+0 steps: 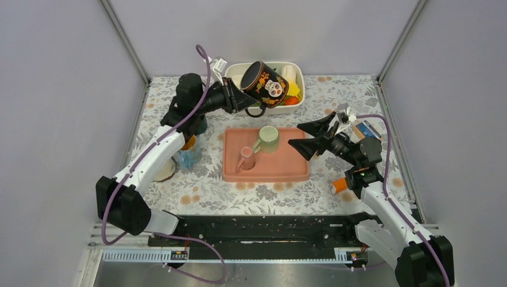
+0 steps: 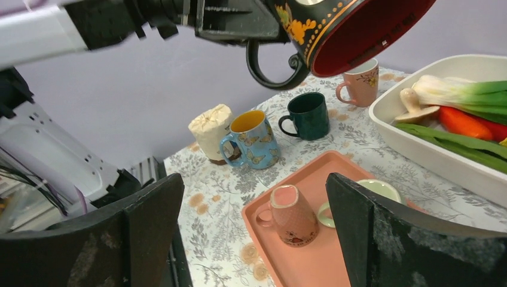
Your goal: Turn the mug right side up
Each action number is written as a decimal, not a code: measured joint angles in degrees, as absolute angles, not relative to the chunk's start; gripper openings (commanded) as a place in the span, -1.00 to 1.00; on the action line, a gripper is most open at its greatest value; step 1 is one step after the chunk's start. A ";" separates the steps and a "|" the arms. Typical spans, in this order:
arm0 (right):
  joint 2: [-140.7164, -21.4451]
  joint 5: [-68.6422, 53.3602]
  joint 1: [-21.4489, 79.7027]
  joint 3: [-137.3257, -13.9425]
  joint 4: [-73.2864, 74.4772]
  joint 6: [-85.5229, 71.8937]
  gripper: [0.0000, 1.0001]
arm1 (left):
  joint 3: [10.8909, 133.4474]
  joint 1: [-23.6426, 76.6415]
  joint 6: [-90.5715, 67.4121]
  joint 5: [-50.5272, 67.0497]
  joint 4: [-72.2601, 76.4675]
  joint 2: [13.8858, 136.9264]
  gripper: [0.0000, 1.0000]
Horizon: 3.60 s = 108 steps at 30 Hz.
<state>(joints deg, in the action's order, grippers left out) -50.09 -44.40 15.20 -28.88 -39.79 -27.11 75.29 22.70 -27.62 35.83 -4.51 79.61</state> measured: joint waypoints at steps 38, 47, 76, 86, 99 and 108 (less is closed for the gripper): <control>-78.32 -31.99 25.82 -36.12 -66.00 -62.54 0.70 | 45.76 23.64 -71.55 41.82 67.70 87.18 -1.00; -82.74 -31.88 27.18 -36.38 -70.02 -65.63 0.43 | 45.58 25.12 -71.61 41.69 70.13 87.94 -1.00; -83.46 -32.60 25.04 -35.97 -70.43 -65.91 -0.87 | 44.34 27.24 -69.65 36.73 69.95 89.52 -1.00; -83.46 -33.15 23.81 -35.97 -70.35 -65.89 -0.35 | 44.34 28.10 -69.04 35.97 69.95 90.17 -1.00; -83.46 -32.01 23.14 -35.92 -70.22 -66.08 -0.37 | 43.94 28.86 -68.82 35.70 69.95 90.61 -1.00; -83.48 -31.38 22.85 -35.92 -69.87 -66.35 -0.20 | 43.94 29.85 -68.38 35.75 69.08 90.83 -1.00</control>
